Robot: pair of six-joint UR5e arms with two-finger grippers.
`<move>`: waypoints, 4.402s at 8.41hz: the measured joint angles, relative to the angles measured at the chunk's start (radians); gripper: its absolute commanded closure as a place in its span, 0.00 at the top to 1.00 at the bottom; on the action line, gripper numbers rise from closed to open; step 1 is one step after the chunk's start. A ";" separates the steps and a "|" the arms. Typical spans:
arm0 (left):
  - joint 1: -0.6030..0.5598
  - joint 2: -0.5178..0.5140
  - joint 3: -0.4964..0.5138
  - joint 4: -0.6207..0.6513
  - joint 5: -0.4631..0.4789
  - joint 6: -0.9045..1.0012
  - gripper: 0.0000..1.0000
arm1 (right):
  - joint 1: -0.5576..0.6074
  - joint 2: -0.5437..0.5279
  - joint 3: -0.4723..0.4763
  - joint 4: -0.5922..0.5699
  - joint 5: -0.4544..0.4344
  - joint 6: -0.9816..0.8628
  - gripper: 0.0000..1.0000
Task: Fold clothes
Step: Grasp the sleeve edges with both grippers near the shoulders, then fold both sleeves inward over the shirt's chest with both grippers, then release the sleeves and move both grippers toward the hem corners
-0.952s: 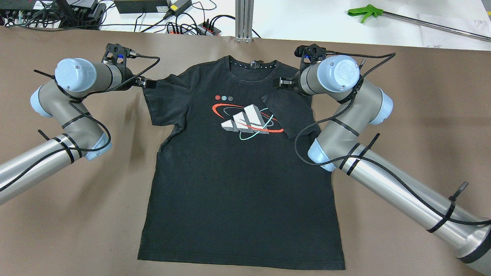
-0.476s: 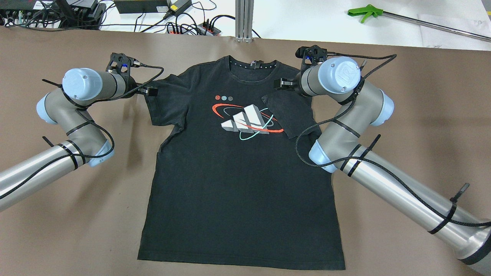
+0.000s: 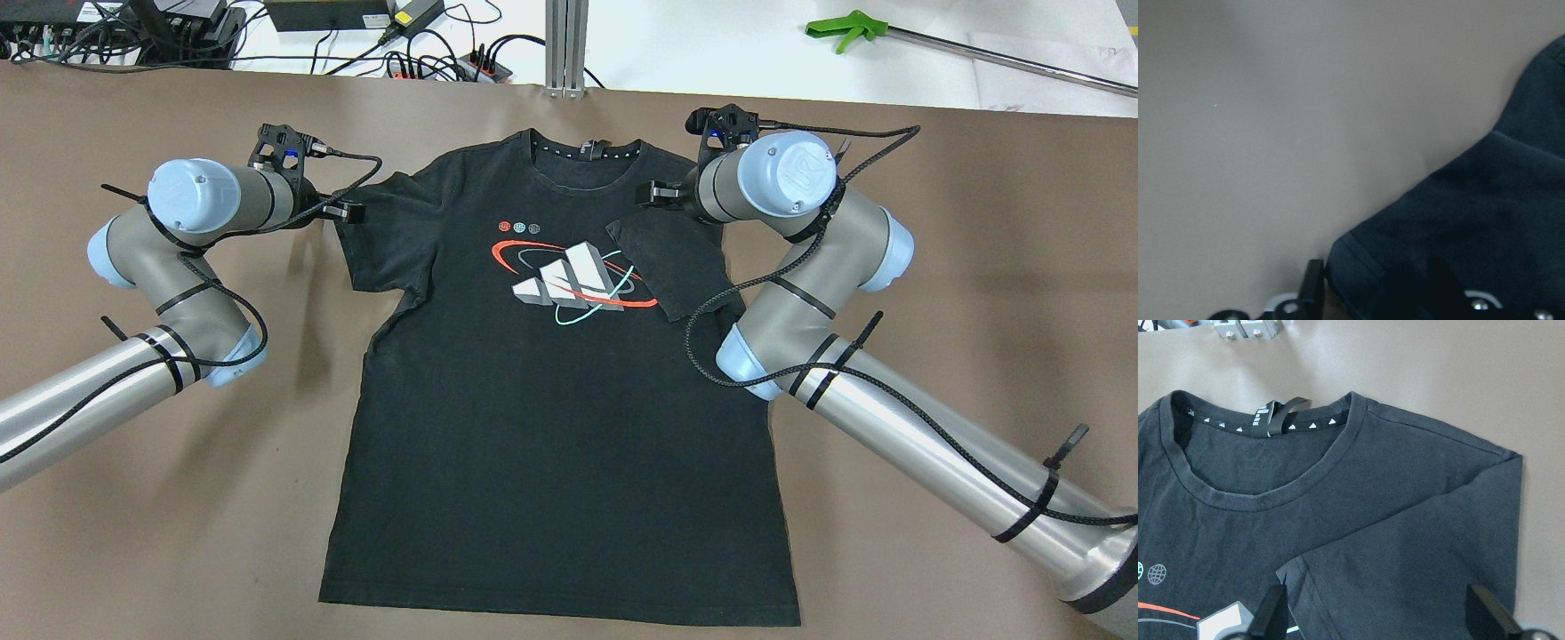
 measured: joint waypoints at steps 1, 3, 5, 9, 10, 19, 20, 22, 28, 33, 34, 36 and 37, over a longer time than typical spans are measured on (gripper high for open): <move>0.001 -0.001 0.000 0.001 0.001 -0.003 0.06 | 0.000 0.000 0.000 0.000 0.000 0.000 0.94; 0.001 -0.002 0.000 0.002 0.001 -0.010 0.00 | -0.001 -0.001 0.000 0.001 0.000 0.001 0.94; -0.001 -0.012 -0.003 0.006 0.000 -0.019 0.00 | -0.001 -0.004 0.001 0.001 0.000 0.000 0.94; -0.008 -0.030 -0.144 0.148 -0.009 -0.085 0.00 | -0.001 -0.006 0.001 0.001 0.000 0.000 0.94; -0.003 -0.027 -0.226 0.240 -0.007 -0.124 0.00 | -0.001 -0.006 0.001 0.001 0.000 0.000 0.94; 0.169 -0.336 -0.024 0.471 0.217 -0.392 0.00 | -0.001 -0.022 -0.002 0.000 -0.022 -0.011 0.94; 0.164 -0.357 0.022 0.447 0.225 -0.393 0.00 | -0.001 -0.024 -0.003 0.000 -0.027 -0.011 0.94; 0.157 -0.387 0.055 0.430 0.228 -0.397 0.00 | -0.001 -0.029 -0.003 0.000 -0.030 -0.011 0.94; 0.149 -0.430 0.073 0.429 0.228 -0.398 0.95 | -0.001 -0.039 -0.005 0.000 -0.048 -0.011 0.94; 0.083 -0.402 -0.012 0.426 0.088 -0.386 0.95 | 0.000 -0.039 0.014 -0.002 -0.010 -0.007 0.94; 0.058 -0.358 -0.084 0.427 -0.006 -0.389 0.95 | 0.001 -0.041 0.041 -0.009 0.036 -0.002 0.94; 0.005 -0.217 -0.271 0.434 -0.188 -0.407 0.95 | 0.027 -0.095 0.169 -0.084 0.167 0.003 0.94; -0.012 -0.138 -0.370 0.435 -0.251 -0.436 0.95 | 0.051 -0.165 0.283 -0.152 0.251 0.004 0.94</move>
